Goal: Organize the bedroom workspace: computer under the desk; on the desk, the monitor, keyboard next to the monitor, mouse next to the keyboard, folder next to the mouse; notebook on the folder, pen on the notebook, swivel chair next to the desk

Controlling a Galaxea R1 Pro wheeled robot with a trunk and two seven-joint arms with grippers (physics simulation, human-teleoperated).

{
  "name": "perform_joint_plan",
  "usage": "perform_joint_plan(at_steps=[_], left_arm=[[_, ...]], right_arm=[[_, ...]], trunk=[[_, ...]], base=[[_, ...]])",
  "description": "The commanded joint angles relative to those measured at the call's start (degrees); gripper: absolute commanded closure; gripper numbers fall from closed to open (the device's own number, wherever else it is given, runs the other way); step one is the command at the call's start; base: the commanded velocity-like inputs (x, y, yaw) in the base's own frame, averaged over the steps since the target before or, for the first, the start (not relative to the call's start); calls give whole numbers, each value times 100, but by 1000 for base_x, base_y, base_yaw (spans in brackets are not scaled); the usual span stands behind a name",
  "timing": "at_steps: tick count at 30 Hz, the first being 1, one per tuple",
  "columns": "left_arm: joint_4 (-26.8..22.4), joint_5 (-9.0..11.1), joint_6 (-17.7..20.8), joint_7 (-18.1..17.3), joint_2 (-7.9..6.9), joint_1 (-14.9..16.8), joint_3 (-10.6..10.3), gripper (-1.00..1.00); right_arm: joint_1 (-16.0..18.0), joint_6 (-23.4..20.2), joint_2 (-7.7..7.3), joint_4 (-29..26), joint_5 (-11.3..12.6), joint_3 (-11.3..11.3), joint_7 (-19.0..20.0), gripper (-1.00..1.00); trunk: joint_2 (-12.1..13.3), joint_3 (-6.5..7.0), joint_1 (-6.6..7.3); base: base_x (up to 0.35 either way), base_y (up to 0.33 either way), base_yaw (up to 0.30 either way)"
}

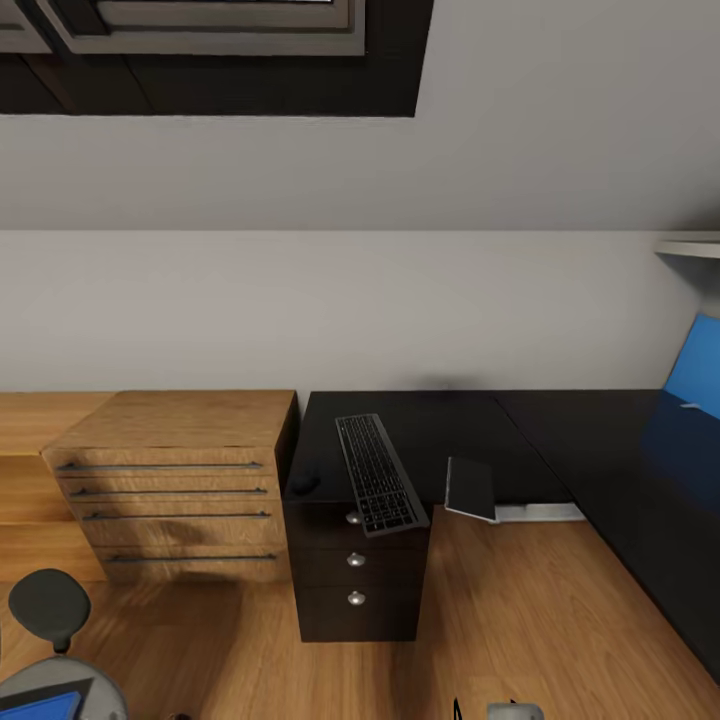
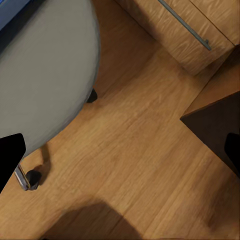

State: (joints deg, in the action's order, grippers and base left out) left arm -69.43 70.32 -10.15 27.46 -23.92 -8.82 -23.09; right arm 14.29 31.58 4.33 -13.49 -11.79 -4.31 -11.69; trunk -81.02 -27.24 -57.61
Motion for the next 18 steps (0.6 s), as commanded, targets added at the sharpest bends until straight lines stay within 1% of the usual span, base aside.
perform_joint_plan(at_steps=[1, 9, 10, 12, 13, 14, 16, 17, 18], left_arm=[[-9, 57, -48, 8, -7, 3, -19, -100], [-28, 43, -48, -29, -7, 4, -23, -100], [-35, 43, -50, -30, -7, 4, -27, -100], [-157, 43, -54, -30, -7, 4, -41, -100], [-220, 43, -54, -30, -7, 3, -49, -100], [-229, 43, -54, -30, -7, 3, -52, -100], [-241, 41, -52, -30, -7, 3, -68, -100], [-251, 39, -51, -30, -7, 3, -103, -100], [-255, 38, -50, -30, -7, 5, -131, -100]], right_arm=[[4, 17, 5, 5, -60, -44, -17, -100], [4, 23, -2, -46, -57, -50, -19, -100], [4, 23, -2, -86, -52, -54, -21, -100], [11, -22, 1, -387, 10, -68, -30, -100], [24, -92, 0, -637, 309, -87, 4, -100], [32, -141, -1, -702, 470, -91, 28, -100], [65, -323, -1, -830, 892, -96, 112, -100], [133, -625, -2, -954, 1378, -96, 281, -100], [179, -820, -2, -1019, 1619, -94, 405, -100]], trunk=[[-45, -25, -23], [-366, -172, -199], [-406, -190, -221], [-486, -226, -264], [-526, -244, -286], [-566, -262, -308], [-646, -298, -352], [-686, -316, -374], [-727, -334, -396]], base=[[0, 0, 0], [0, 0, 0], [0, 0, 0], [0, 0, 0], [0, 0, 0], [0, 0, 0], [0, 0, 0], [0, 0, 0], [0, 0, 0]])
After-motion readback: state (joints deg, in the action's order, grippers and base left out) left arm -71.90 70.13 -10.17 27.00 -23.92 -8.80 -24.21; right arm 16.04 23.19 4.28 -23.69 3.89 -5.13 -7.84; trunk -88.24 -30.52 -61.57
